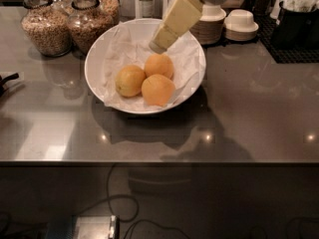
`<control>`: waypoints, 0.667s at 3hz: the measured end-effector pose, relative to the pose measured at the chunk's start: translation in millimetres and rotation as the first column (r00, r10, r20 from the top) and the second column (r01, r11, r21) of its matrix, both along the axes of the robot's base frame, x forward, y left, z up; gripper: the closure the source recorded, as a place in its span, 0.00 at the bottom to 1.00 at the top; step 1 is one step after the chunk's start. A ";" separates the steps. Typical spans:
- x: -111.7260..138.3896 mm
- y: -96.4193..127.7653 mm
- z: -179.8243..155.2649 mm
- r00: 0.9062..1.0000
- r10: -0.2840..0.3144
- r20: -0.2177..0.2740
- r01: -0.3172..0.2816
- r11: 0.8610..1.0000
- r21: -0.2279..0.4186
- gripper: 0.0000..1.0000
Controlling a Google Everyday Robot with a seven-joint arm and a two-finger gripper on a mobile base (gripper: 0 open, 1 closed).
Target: Pick orange from white bowl
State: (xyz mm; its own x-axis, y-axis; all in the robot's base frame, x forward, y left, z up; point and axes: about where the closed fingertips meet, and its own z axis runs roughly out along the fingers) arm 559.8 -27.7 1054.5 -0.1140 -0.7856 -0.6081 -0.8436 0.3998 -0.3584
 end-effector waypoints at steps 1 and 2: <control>18.0 2.7 0.2 0.984 -0.089 -0.155 0.096 0.994 0.042 0.00; 22.7 13.6 -19.3 0.945 -0.143 -0.293 0.181 0.978 0.105 0.00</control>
Offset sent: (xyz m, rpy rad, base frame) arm 0.0330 0.0283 -0.0645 0.2336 0.4706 -0.2655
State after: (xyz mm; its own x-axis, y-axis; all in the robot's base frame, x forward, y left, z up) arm 582.5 -14.1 1035.2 -0.4149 -0.6596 -0.6267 -0.8227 0.5662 -0.0513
